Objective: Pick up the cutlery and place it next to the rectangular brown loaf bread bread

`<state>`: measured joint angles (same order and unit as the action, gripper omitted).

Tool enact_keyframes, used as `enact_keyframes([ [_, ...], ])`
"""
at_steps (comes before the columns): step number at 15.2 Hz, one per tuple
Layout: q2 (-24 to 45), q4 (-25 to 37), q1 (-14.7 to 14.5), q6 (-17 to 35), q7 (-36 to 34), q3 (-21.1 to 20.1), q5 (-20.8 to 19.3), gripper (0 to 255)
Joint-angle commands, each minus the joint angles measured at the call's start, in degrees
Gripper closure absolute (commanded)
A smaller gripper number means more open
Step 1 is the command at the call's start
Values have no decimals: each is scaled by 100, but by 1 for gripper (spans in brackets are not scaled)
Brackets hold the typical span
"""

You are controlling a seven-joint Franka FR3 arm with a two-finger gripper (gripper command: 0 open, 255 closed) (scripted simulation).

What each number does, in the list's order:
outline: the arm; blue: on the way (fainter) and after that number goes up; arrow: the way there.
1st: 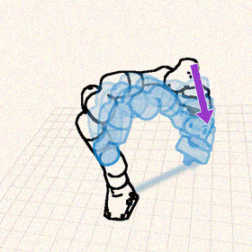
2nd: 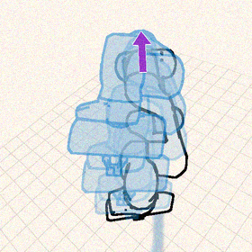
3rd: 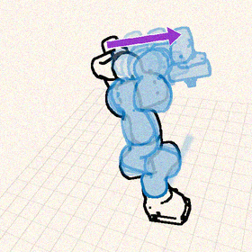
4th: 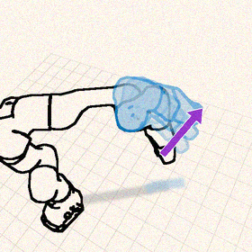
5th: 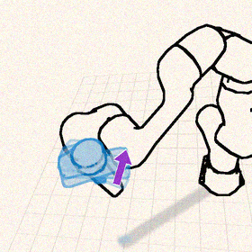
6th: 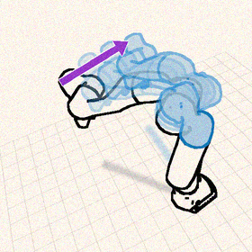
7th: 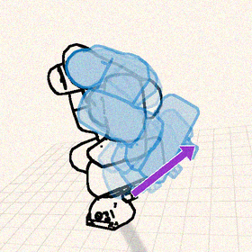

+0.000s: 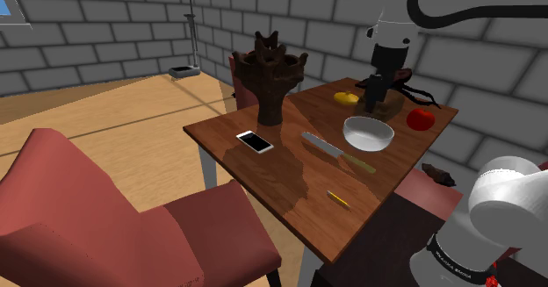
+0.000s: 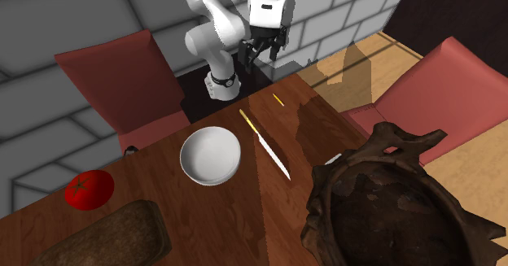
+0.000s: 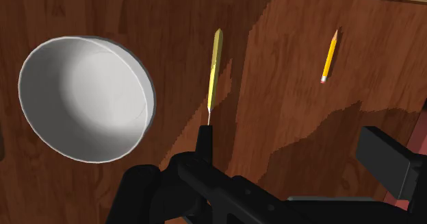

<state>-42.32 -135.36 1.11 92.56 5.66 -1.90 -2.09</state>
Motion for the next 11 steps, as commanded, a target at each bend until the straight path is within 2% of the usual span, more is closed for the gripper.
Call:
enact_keyframes([
  [1, 0, 0, 0, 0, 0, 0, 0, 0],
  [11, 1168, -873, 233, 2110, -144, 183, -159, 0],
])
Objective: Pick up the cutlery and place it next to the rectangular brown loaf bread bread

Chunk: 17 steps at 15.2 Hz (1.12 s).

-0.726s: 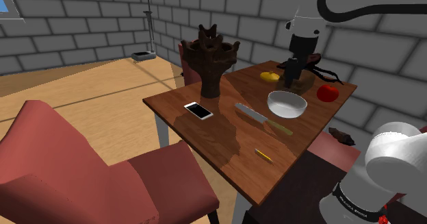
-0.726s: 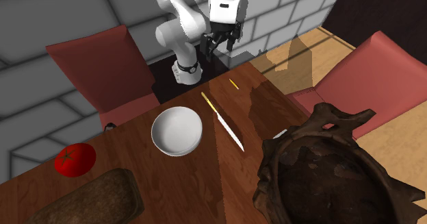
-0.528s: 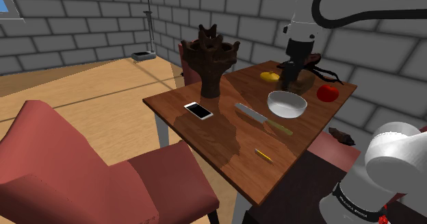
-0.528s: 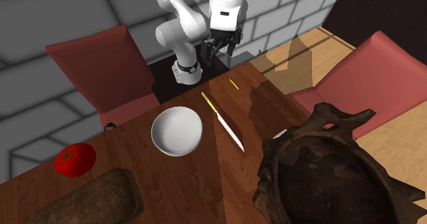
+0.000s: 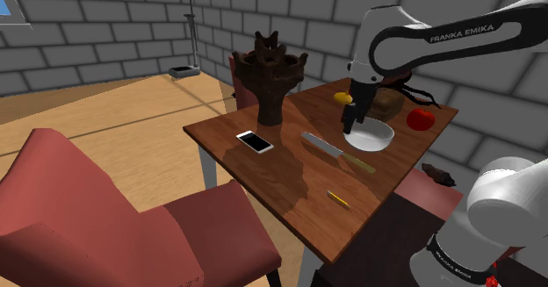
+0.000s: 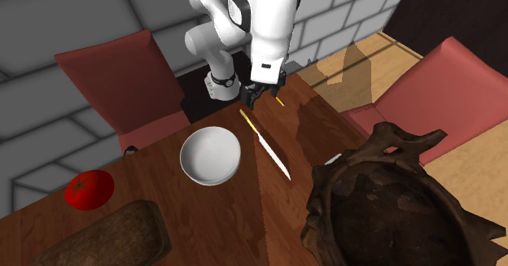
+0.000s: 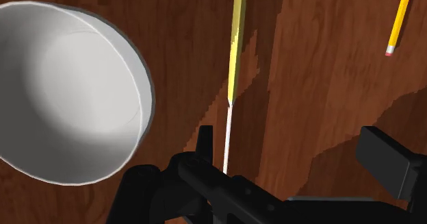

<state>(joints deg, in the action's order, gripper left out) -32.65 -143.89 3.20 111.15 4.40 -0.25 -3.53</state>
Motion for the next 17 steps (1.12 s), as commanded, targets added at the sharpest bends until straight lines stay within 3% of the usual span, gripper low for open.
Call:
enact_keyframes([
  [1, 366, -64, 49, 464, -34, 36, -32, 0],
  [8, 1708, -119, 219, 1912, -151, 167, -143, 0],
  [17, 2207, -350, 254, 2644, -183, 196, -197, 0],
])
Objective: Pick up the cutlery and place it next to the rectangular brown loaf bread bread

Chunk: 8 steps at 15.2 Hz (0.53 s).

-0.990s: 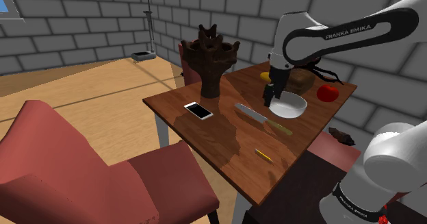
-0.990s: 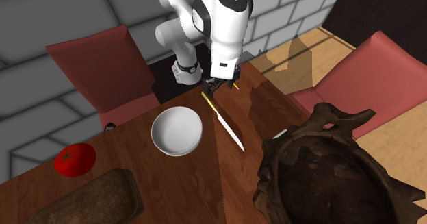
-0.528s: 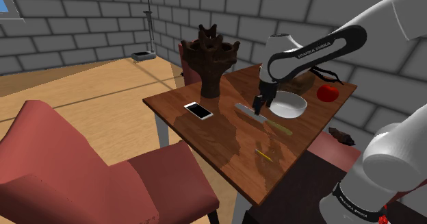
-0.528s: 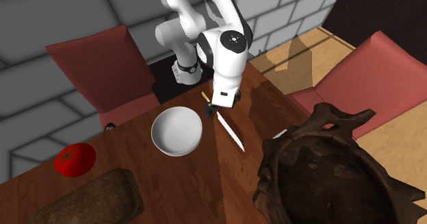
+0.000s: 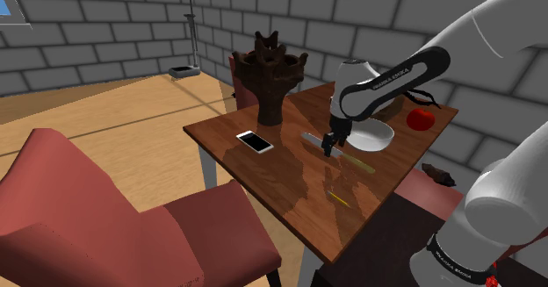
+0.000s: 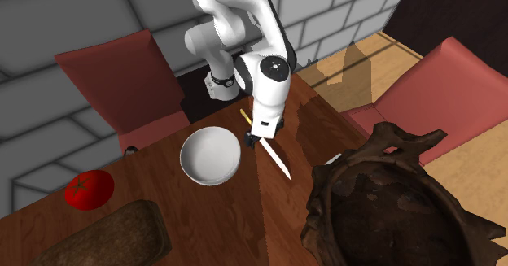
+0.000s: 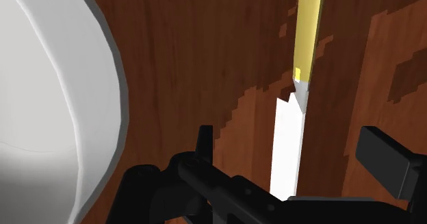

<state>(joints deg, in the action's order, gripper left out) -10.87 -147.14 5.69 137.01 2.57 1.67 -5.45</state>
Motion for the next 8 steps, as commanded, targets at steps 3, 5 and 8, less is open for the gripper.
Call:
enact_keyframes([
  [3, 29, -24, 4, 59, 0, 4, -6, 0],
  [5, 29, -24, 4, 59, 0, 4, -6, 0],
  [8, 28, -24, 4, 57, 0, 4, -6, 255],
])
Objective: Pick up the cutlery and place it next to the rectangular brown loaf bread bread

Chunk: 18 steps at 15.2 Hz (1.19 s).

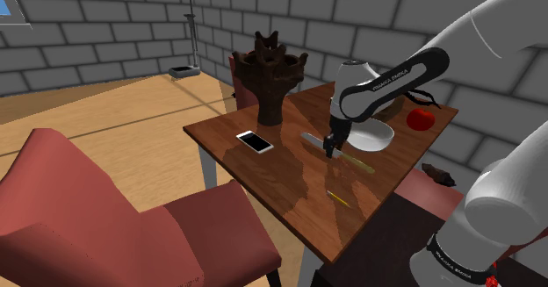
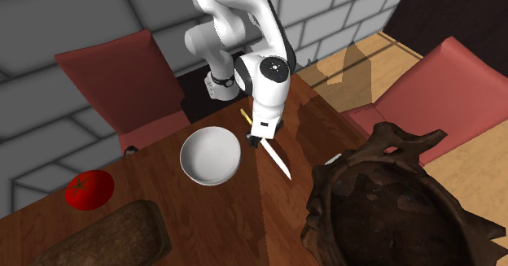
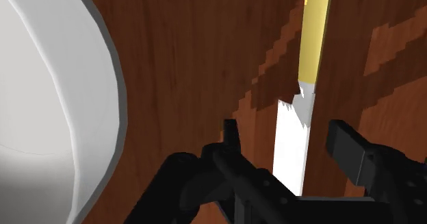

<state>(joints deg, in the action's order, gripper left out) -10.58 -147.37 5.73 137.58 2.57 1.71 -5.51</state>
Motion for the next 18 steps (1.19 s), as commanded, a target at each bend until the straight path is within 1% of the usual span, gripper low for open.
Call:
enact_keyframes([
  [1, 0, 0, 0, 0, 0, 0, 0, 255],
  [9, 1, -1, 0, 2, 0, 0, 0, 255],
  [18, -487, 304, -16, -790, 63, -6, 51, 255],
])
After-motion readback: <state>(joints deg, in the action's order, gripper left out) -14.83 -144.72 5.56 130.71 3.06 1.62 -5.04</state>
